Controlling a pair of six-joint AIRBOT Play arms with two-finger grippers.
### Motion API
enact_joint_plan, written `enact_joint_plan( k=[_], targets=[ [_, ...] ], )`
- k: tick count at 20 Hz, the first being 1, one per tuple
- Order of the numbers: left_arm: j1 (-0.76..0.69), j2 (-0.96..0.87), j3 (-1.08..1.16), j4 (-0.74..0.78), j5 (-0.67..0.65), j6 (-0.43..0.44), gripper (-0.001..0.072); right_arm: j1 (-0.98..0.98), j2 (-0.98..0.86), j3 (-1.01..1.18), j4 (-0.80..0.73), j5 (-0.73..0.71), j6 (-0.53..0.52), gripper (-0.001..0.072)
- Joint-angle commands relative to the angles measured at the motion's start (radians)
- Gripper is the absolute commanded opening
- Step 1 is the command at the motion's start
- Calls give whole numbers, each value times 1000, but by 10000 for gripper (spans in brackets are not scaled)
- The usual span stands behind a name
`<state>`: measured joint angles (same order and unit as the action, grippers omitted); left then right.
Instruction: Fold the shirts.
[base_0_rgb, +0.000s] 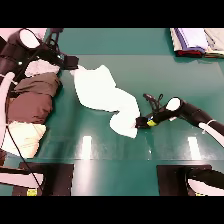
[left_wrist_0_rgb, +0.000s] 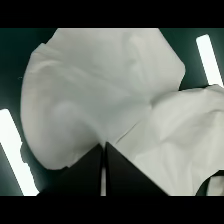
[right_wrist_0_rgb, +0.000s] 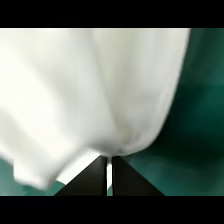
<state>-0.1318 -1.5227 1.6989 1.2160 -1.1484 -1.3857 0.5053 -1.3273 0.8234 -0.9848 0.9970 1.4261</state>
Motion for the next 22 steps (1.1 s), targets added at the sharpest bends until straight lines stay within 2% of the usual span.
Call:
enact_joint_plan(
  k=[1, 4, 8, 12, 16, 20, 22],
  targets=[
    [1, 136, 31, 103, 34, 3, 24, -36, 87, 146, -201, 87, 75, 14],
    [1, 310, 111, 124, 31, 6, 24, -146, 257, 335, -298, 225, 84, 13],
    [1, 541, 206, 72, 33, 6, 24, -275, 440, 623, -299, 364, 84, 13],
    [1, 713, 240, 4, 63, 7, 24, -357, 532, 831, -299, 430, 84, 13],
    [1, 753, 292, -16, 48, 7, 24, -423, 492, 987, -298, 541, 107, 13],
    [1, 680, 174, -17, -107, 6, 24, -391, 333, 1005, -281, 718, 149, 13],
    [1, 628, 37, -17, -195, 5, 24, -314, 255, 910, -282, 764, 148, 13]
  ],
)
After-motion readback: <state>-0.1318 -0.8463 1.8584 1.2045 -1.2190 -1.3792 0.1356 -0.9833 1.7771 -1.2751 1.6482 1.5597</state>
